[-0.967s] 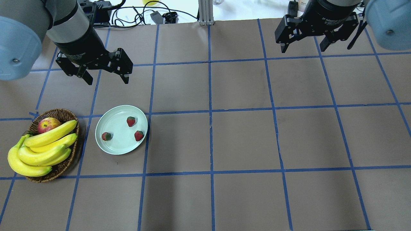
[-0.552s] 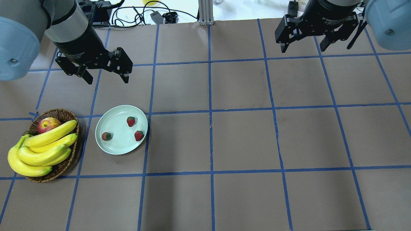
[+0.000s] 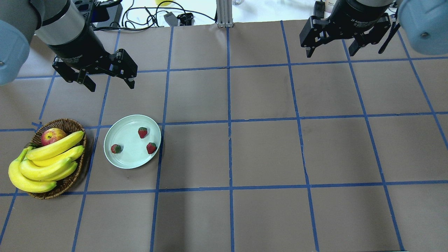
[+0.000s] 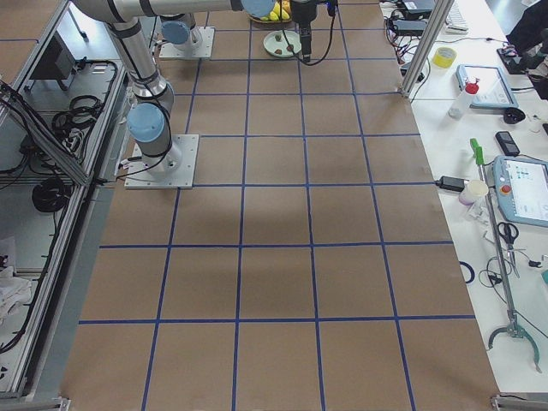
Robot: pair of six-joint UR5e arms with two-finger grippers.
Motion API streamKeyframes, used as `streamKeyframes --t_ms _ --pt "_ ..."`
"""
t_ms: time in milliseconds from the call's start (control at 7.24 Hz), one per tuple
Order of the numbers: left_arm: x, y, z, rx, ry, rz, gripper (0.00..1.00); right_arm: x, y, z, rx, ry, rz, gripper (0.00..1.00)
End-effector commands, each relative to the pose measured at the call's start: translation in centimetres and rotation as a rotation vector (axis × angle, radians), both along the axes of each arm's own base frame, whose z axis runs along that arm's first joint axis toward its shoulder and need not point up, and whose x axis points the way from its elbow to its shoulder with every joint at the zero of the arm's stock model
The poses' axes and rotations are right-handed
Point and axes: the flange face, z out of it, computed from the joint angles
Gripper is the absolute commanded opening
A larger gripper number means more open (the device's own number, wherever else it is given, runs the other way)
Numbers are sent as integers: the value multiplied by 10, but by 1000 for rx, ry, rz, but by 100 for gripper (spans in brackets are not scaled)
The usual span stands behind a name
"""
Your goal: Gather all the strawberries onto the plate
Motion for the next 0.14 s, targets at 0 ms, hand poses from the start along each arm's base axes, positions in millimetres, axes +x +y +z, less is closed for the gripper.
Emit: streamKeyframes --t_ms 0 --pt "2 1 -2 3 -2 3 100 0 0 0 0 0 0 100"
